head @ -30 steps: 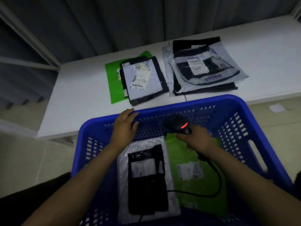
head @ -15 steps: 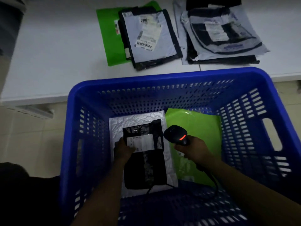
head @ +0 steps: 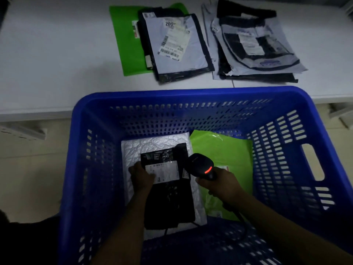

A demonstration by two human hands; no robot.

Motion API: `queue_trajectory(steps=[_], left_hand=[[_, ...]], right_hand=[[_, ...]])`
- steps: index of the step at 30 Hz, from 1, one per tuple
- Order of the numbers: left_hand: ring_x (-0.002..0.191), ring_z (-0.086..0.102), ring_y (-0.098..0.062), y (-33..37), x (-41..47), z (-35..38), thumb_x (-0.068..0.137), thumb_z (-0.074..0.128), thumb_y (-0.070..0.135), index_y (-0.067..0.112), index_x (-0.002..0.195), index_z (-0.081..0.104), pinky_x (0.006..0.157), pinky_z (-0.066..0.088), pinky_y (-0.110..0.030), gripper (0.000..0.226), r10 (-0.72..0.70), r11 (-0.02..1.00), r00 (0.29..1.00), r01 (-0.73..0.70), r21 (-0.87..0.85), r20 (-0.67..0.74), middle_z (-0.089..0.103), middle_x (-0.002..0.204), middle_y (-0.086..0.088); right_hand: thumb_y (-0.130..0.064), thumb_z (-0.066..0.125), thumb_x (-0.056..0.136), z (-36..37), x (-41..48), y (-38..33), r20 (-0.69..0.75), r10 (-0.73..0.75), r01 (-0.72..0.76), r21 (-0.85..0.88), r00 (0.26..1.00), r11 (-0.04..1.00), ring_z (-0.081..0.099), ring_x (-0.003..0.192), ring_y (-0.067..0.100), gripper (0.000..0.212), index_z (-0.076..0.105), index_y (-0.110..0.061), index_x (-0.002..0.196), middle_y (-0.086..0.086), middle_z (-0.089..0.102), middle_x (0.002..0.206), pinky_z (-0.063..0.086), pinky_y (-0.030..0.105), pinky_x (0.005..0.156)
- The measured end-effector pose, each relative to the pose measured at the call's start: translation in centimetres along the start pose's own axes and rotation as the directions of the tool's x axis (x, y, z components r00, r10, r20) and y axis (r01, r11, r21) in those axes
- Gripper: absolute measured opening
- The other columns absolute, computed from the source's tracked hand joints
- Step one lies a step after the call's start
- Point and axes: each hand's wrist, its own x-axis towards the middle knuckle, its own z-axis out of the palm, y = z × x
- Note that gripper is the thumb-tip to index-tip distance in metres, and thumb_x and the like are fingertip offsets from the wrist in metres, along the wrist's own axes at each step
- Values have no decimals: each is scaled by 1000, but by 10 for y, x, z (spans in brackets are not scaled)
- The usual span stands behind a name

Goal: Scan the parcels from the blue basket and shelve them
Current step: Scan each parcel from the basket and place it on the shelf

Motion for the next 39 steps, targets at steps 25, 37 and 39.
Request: queue_trajectory(steps=[25,37,39], left_hand=[[102,64,-25,181,-150,-190,94,51,1,4,116,64,83,48,-29,25,576,812,814,-581,-57,-79,68,111,-11],[89,58,-16,203,-221,-232,99,45,4,1,116,60,55,40,-7,23,453,746,787,-592,-304,-419,62,106,-4],[89,57,-17,203,-226,-230,100,44,4,0,115,60,55,40,-7,22,444,749,791,-585,-310,-420,62,105,-5]], right_hand=[[-24,72,86,-99,-130,-34,-143,-227,268,474,963,839,53,41,16,28,63,2,95,13,67,75,44,25,44],[-31,74,83,-148,-212,-92,-221,-495,542,316,840,778,56,44,22,29,60,-7,74,8,65,62,46,28,45],[-32,74,82,-150,-220,-96,-224,-510,557,278,830,783,57,43,21,29,60,-8,74,9,65,63,47,27,45]])
